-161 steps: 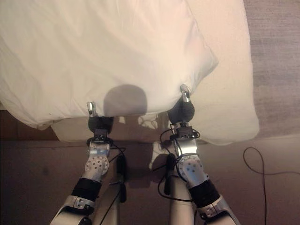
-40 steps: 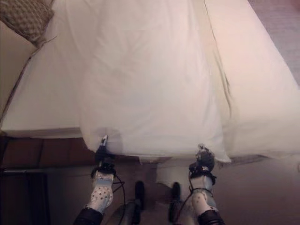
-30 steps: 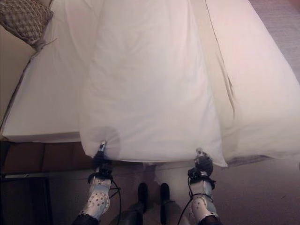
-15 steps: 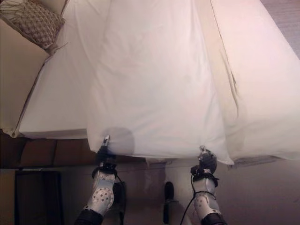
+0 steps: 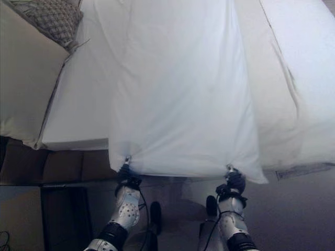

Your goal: Make the bed

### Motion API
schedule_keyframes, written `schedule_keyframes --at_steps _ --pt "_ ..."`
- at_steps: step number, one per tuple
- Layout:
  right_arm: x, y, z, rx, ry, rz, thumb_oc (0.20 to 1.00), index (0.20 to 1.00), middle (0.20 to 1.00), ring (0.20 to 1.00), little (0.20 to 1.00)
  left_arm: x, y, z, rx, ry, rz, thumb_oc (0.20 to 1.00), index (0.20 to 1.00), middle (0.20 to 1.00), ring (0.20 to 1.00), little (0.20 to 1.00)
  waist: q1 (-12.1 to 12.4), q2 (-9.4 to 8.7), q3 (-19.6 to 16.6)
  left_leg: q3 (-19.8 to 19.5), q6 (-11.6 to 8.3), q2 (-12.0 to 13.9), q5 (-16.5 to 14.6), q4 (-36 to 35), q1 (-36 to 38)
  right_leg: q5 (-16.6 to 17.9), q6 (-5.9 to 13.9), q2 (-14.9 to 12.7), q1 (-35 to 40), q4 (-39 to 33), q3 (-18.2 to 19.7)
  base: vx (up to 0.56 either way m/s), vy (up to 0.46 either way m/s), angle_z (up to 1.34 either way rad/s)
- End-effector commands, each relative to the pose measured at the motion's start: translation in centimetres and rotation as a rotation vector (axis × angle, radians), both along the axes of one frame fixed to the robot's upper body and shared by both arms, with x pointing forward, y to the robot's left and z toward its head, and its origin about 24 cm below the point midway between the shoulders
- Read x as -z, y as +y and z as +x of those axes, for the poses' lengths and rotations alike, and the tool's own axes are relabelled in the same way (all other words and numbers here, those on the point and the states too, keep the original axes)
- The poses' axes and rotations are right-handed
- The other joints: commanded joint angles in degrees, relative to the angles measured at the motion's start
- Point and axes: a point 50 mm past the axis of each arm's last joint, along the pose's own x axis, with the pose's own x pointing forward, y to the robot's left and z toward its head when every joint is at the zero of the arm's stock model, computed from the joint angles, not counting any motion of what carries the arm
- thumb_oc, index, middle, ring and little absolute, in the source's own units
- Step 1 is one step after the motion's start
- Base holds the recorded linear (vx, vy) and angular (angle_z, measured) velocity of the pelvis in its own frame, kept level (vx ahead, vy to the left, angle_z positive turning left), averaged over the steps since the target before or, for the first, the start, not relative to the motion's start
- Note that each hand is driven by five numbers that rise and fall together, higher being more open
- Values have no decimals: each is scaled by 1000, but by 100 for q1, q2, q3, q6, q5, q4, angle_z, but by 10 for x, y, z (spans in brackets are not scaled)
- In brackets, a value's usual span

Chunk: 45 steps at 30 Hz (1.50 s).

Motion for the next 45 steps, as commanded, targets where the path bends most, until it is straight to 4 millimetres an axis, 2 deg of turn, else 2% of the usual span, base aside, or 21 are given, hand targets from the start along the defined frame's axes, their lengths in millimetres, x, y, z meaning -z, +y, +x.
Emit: schedule_keyframes --at_steps 1,2,6,7,12,13,14,15,16,17,29,32,33,35,38,39,40,41,42,43,45 --pt "32 -9 -23 -44 198 -30 200 200 200 200 200 55 53 -48 -282 332 -59 200 200 200 200 200 71 -142 64 26 -81 213 64 -56 -182 268 124 -14 68 -362 -35 6 23 -13" --pt "41 -8 -28 -49 264 -34 200 200 200 200 200 65 52 -55 -289 401 -92 200 200 200 200 200 76 -150 40 49 -89 231 86 -67 -178 282 137 -22 83 -387 -54 16 -10 -13" --pt "76 -15 -60 -73 582 -61 200 200 200 200 200 93 52 -76 -128 648 -120 200 200 200 200 200 -37 -104 -110 79 -267 366 391 -547 -57 325 126 23 156 -629 -104 31 -73 -8" --pt "76 -15 -59 -74 581 -61 200 200 200 200 200 92 53 -75 -128 647 -120 200 200 200 200 200 -42 -105 -108 75 -270 368 406 -572 -52 329 124 25 158 -639 -110 21 -71 2" --pt "90 -11 -81 -57 667 8 200 200 200 200 200 102 58 -90 -113 737 -139 200 200 200 200 200 -124 -78 -199 71 -352 483 572 -809 43 299 90 97 186 -654 -96 25 -57 4" --pt "94 -13 -88 -18 685 53 200 200 200 200 200 108 57 -100 -93 775 -151 200 200 200 200 200 -154 -59 -237 64 -360 501 604 -936 96 300 90 112 192 -686 -96 30 -31 9" --pt "95 -14 -89 -20 686 55 335 335 335 335 335 111 56 -103 -86 782 -164 200 200 200 200 200 -163 -53 -255 77 -361 504 618 -980 120 314 91 116 201 -707 -95 39 -36 8" --pt "96 -14 -91 -40 691 51 912 912 912 912 912 113 55 -107 -74 788 -175 200 200 200 200 200 -176 -45 -268 76 -364 508 625 -1016 142 332 95 116 204 -727 -86 0 0 0" --pt "96 -14 -91 -41 691 51 1000 1000 1000 1000 1000 113 55 -107 -73 788 -175 266 266 266 266 266 -176 -43 -272 76 -364 508 629 -1025 146 335 95 117 207 -732 -86 0 0 0" --pt "98 -15 -95 -75 711 47 1000 1000 1000 1000 1000 116 53 -110 -45 786 -177 1000 1000 1000 1000 1000 -184 -34 -301 90 -363 511 617 -1032 179 356 110 106 234 -771 -85 0 0 0" --pt "102 -23 -107 -85 737 63 1000 1000 1000 1000 1000 132 63 -149 69 908 -126 1000 1000 1000 1000 1000 -177 -75 -481 120 -329 499 476 -920 316 377 152 40 434 -848 -82 31 -1 -1" --pt "101 -26 -105 -117 726 23 1000 1000 1000 1000 1000 133 68 -155 281 985 125 1000 1000 1000 1000 1000 -163 -66 -463 79 -322 495 489 -903 298 381 152 48 451 -840 -110 0 0 0" --pt "99 -26 -102 -156 721 -23 1000 1000 1000 1000 1000 133 64 -152 457 1028 329 1000 1000 1000 1000 1000 -172 -65 -425 72 -316 499 484 -885 299 366 153 54 467 -830 -113 -13 -21 4" --pt "95 -23 -94 -212 683 -107 1000 1000 1000 1000 1000 124 64 -135 595 990 665 1000 1000 1000 1000 1000 -149 -62 -351 45 -315 491 479 -816 251 367 163 56 459 -819 -117 -10 -10 2" --pt "87 -22 -83 -254 621 -176 1000 1000 1000 1000 1000 116 57 -121 641 870 755 1000 1000 1000 1000 1000 -115 -30 -282 -7 -312 477 477 -761 183 369 176 47 447 -821 -149 -12 -16 5" --pt "72 -18 -68 -366 501 -272 1000 1000 1000 1000 1000 95 56 -98 755 636 883 1000 1000 1000 1000 1000 -91 -13 -205 -39 -319 471 487 -740 138 364 201 32 446 -829 -174 -20 -28 9" --pt "72 -18 -68 -366 502 -272 1000 1000 1000 1000 1000 95 57 -98 755 636 883 1000 1000 1000 1000 1000 -92 -14 -207 -41 -319 471 487 -739 137 364 201 32 446 -829 -176 -25 -21 11" --pt "59 -11 -56 -456 398 -348 1000 1000 1000 1000 1000 79 53 -85 896 455 972 1000 1000 1000 1000 1000 -86 -21 -149 -35 -332 472 494 -732 112 347 220 38 421 -810 -170 -12 -2 11" --pt "59 -11 -56 -456 398 -348 1000 1000 1000 1000 1000 79 53 -85 896 455 972 1000 1000 1000 1000 1000 -85 -22 -151 -34 -332 472 493 -731 110 347 220 38 418 -808 -169 -34 2 7" --pt "38 -7 -37 -551 277 -400 1000 1000 1000 1000 1000 60 39 -69 1054 257 975 1000 1000 1000 1000 1000 -106 -38 -101 -21 -339 473 487 -694 36 328 231 57 323 -756 -133 -49 7 0" --pt "18 -1 -17 -630 174 -458 1000 1000 1000 1000 1000 38 20 -51 1146 82 973 1000 1000 1000 1000 1000 -134 -53 -13 10 -346 471 464 -604 -73 302 230 82 174 -656 -76 -70 8 -6"
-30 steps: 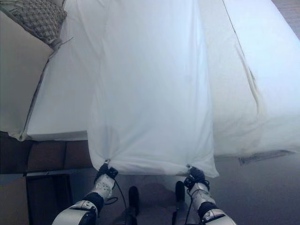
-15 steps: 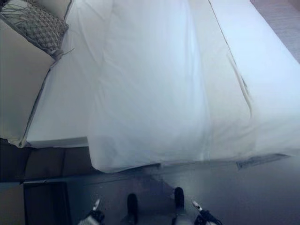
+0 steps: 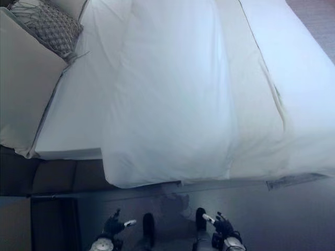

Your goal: Make the bed

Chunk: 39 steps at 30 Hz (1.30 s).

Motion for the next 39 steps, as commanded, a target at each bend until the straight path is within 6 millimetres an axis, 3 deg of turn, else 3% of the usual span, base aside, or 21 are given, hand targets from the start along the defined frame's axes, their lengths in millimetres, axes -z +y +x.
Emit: schedule_keyframes --at_steps 1,6,9,13,15,17,24,26,28,31,32,39 --pt "-45 12 45 -232 -235 -13 1000 1000 1000 1000 1000 -41 -27 33 342 -145 -146 1000 1000 1000 1000 1000 13 -222 319 82 -154 158 63 193 -298 -34 403 -229 -208 239 242 -78 2 -11" --pt "-92 36 83 -505 -369 79 1000 1000 1000 1000 1000 -95 -69 71 635 -248 -236 1000 1000 1000 1000 1000 -52 -260 516 107 -177 183 -21 645 -818 -88 386 -164 -805 653 330 -91 -9 -7" --pt "-111 46 99 -580 -408 96 1000 1000 1000 1000 1000 -119 -85 88 699 -318 -227 1000 1000 1000 1000 1000 -67 -269 573 59 -180 197 -132 1121 -1302 -153 365 -146 -1277 1057 369 -101 -27 -3" --pt "-131 56 113 -607 -470 122 1000 1000 1000 1000 1000 -138 -92 102 712 -373 -217 1000 1000 1000 1000 1000 -89 -281 552 33 -179 264 -261 1540 -1770 -228 348 -150 -1727 1372 384 -67 -20 6" --pt "-153 63 126 -606 -529 177 1000 1000 1000 1000 1000 -155 -97 114 704 -422 -227 1000 1000 1000 1000 1000 -111 -293 541 10 -176 290 -390 1990 -2245 -276 320 -128 -2205 1754 453 -66 -12 4" --pt "-159 65 129 -608 -543 195 1000 1000 1000 1000 1000 -161 -97 117 702 -438 -227 1000 1000 1000 1000 1000 -120 -296 514 5 -174 317 -439 2139 -2428 -303 315 -136 -2384 1877 451 -49 -11 3" --pt "-218 69 156 -596 -691 211 1000 1000 1000 1000 1000 -216 -78 146 553 -650 -148 1000 1000 1000 1000 1000 -80 -316 443 -43 -168 398 -649 2954 -3387 -425 243 -111 -3331 2536 509 -28 -7 -3" --pt "-224 69 158 -587 -708 216 1000 1000 1000 1000 1000 -221 -72 150 517 -675 -129 1000 1000 1000 1000 1000 -81 -319 433 -57 -162 407 -680 3077 -3509 -450 231 -108 -3443 2629 521 -9 1 -7" --pt "-248 70 167 -554 -770 216 1000 1000 1000 1000 1000 -246 -54 161 383 -774 -60 1000 1000 1000 1000 1000 -57 -343 455 -58 -159 430 -746 3264 -3697 -495 207 -103 -3643 2820 519 -8 5 -2" --pt "-259 67 172 -500 -802 235 1000 1000 1000 1000 1000 -255 -44 166 311 -804 -46 1000 1000 1000 1000 1000 -62 -362 429 -34 -157 429 -740 3303 -3809 -483 204 -115 -3761 2842 512 0 0 0" --pt "-274 65 178 -451 -833 225 1000 1000 1000 1000 1000 -268 -34 172 253 -833 -3 1000 1000 1000 1000 1000 -76 -382 427 -35 -180 430 -712 3296 -3868 -493 199 -126 -3802 2836 495 0 0 0" --pt "-295 47 190 -288 -843 191 1000 1000 1000 1000 1000 -288 4 181 65 -853 89 1000 1000 1000 1000 1000 -74 -412 427 -37 -206 429 -679 3269 -3938 -547 170 -129 -3876 2903 446 -1 -1 -1"
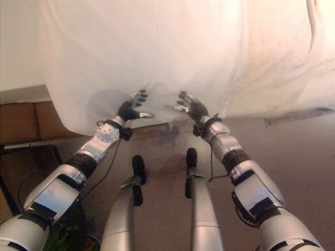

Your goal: Make the bed

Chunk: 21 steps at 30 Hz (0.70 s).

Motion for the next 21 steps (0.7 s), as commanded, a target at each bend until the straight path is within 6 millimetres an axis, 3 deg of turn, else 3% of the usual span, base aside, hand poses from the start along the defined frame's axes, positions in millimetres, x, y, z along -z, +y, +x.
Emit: schedule_keyframes --at_steps 1,5,11,16,17,18,20,21 --pt "6 -26 4 166 29 74 1000 1000 1000 1000 1000 -2 38 3 -215 -22 -48 1000 1000 1000 1000 1000 79 -92 -499 49 -100 123 -21 55 -82 28 529 -223 97 -311 107 0 0 0" --pt "1 -54 6 357 39 110 1000 1000 1000 1000 1000 -5 59 2 -353 -40 -53 1000 1000 1000 1000 1000 74 -78 -482 62 -111 132 -9 -31 -16 26 539 -260 172 -365 74 0 0 0" --pt "18 -99 -1 609 133 177 1000 1000 1000 1000 1000 20 88 -7 -503 16 -111 1000 1000 1000 1000 1000 75 -37 -414 120 -170 108 135 -558 423 119 587 -290 612 -795 7 8 -3 2" --pt "41 -133 -13 763 218 145 1000 1000 1000 1000 1000 65 115 -23 -616 140 -172 1000 1000 1000 1000 1000 112 31 -349 158 -225 32 448 -1373 1115 294 631 -287 1227 -1401 -38 23 -8 3" --pt "41 -133 -13 763 218 145 1000 1000 1000 1000 1000 65 115 -23 -616 140 -172 1000 1000 1000 1000 1000 111 31 -341 159 -226 31 454 -1386 1131 297 631 -287 1242 -1409 -40 48 -30 -2" --pt "57 -145 -20 800 260 136 1000 1000 1000 1000 1000 87 126 -34 -667 202 -199 1000 1000 1000 1000 1000 122 57 -359 157 -233 3 530 -1652 1435 321 644 -280 1517 -1600 -53 55 -36 -1" --pt "65 -150 -24 817 283 141 1000 1000 1000 1000 1000 99 130 -39 -689 236 -206 1000 1000 1000 1000 1000 132 69 -372 136 -240 -9 585 -1781 1569 343 648 -282 1637 -1677 -51 64 -38 2" --pt "87 -162 -36 858 340 153 1000 1000 1000 1000 1000 125 138 -53 -742 312 -238 1000 1000 1000 1000 1000 162 100 -431 107 -242 -56 674 -2051 1877 358 654 -275 1931 -1845 -82 79 -30 2"
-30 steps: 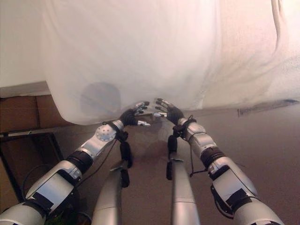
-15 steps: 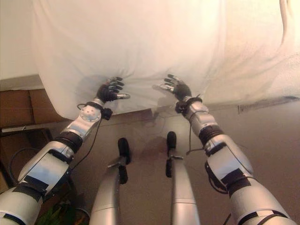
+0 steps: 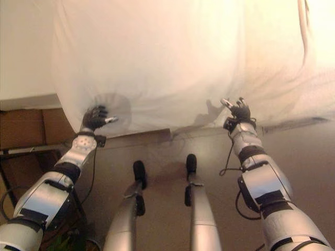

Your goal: Make the bed

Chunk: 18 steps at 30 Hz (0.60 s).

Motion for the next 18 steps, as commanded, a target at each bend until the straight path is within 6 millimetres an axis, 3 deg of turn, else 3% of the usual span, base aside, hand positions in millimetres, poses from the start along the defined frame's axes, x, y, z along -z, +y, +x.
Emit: schedule_keyframes --at_steps 1,3,4,5,7,8,9,10,11,12,14,15,18 --pt "42 -42 -28 139 111 10 1000 1000 1000 1000 1000 47 33 -30 -177 137 -64 1000 1000 1000 1000 1000 160 158 -472 -46 -213 34 45 -239 211 84 633 -224 486 -595 95 108 -37 0" --pt "71 -47 -42 163 180 43 1000 1000 1000 1000 1000 74 31 -43 -187 217 -82 1000 1000 1000 1000 1000 186 184 -527 -60 -237 15 198 -627 616 124 646 -239 878 -850 30 75 -22 1" --pt "71 -47 -42 163 181 43 1000 1000 1000 1000 1000 74 31 -43 -187 217 -82 1000 1000 1000 1000 1000 185 186 -517 -61 -238 15 205 -642 637 128 646 -239 900 -862 27 109 -17 9" --pt "99 -45 -55 164 238 74 1000 1000 1000 1000 1000 99 29 -58 -175 293 -89 1000 1000 1000 1000 1000 186 191 -628 -37 -212 15 256 -923 963 159 661 -236 1192 -1054 9 110 -19 9" --pt "130 -42 -72 166 281 136 1000 1000 1000 1000 1000 128 11 -72 -107 377 -111 1000 1000 1000 1000 1000 202 183 -747 -51 -202 14 305 -1151 1289 180 671 -220 1571 -1271 -34 119 -16 3" --pt "131 -42 -73 166 284 136 1000 1000 1000 1000 1000 129 11 -73 -105 381 -110 1000 1000 1000 1000 1000 208 187 -744 -49 -202 15 313 -1182 1336 189 672 -217 1619 -1303 -39 122 -1 4" --pt "160 -35 -91 138 346 150 1000 1000 1000 1000 1000 152 -3 -88 -46 442 -149 1000 1000 1000 1000 1000 214 185 -865 -58 -187 18 340 -1338 1608 238 675 -198 1899 -1475 -39 110 9 12" --pt "174 -30 -101 116 390 139 1000 1000 1000 1000 1000 163 -14 -95 12 482 -157 1000 1000 1000 1000 1000 209 190 -921 -49 -168 29 340 -1441 1774 265 679 -200 2081 -1611 -47 109 9 11" --pt "175 -31 -102 116 393 138 1000 1000 1000 1000 1000 164 -14 -96 13 485 -157 1000 1000 1000 1000 1000 213 192 -910 -47 -168 32 346 -1467 1820 276 680 -196 2129 -1644 -50 95 38 10" --pt "203 -17 -123 69 480 139 1000 1000 1000 1000 1000 188 -35 -114 106 576 -180 1000 1000 1000 1000 1000 175 181 -1050 -15 -160 29 340 -1541 2036 364 693 -196 2388 -1852 -30 98 44 2" --pt "215 -11 -133 49 521 135 1000 1000 1000 1000 1000 196 -42 -122 132 611 -196 1000 1000 1000 1000 1000 165 168 -1121 2 -148 39 325 -1580 2187 394 710 -203 2556 -1969 -18 106 42 -7" --pt "239 1 -157 21 601 170 1000 1000 1000 1000 1000 217 -56 -143 191 715 -255 1000 1000 1000 1000 1000 90 121 -1300 36 -131 79 269 -1614 2434 425 711 -207 2810 -2109 46 97 33 -9" --pt "263 18 -184 -35 694 195 1000 1000 1000 1000 1000 233 -83 -161 329 816 -293 1000 1000 1000 1000 1000 -21 97 -1521 76 -119 154 200 -1639 2740 405 707 -181 3118 -2233 103 83 42 -8"
